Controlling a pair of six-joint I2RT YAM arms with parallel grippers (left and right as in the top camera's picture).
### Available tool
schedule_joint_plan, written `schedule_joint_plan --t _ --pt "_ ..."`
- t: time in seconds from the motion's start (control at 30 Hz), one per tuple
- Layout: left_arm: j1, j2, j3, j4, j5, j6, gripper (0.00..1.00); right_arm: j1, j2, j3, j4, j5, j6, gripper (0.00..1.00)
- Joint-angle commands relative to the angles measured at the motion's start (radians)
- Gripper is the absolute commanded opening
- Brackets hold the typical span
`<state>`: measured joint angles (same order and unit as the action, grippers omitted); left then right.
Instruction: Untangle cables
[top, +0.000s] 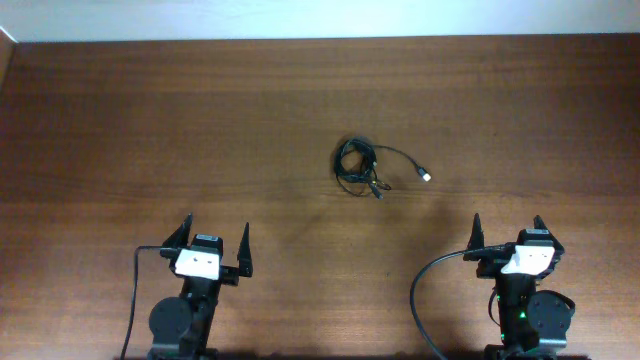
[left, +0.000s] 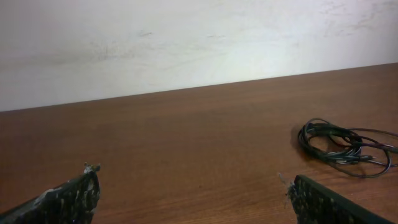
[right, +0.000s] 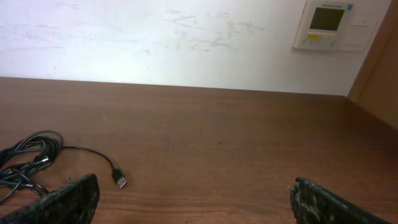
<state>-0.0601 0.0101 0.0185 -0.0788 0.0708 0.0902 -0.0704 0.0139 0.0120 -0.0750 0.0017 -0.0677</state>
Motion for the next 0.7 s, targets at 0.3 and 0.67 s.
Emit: schedule_joint_plan --t 0.3,0.67 --pt "-0.003 -0.003 -0.009 0.004 -0.003 0.016 0.99 -0.003 -0.005 -0.006 -0.005 0.003 -0.003 0.98" --pt "-0.003 0.038 0.188 -0.068 0.188 -0.176 0.99 -0.003 -0.005 -0.006 -0.005 0.003 -0.003 0.98"
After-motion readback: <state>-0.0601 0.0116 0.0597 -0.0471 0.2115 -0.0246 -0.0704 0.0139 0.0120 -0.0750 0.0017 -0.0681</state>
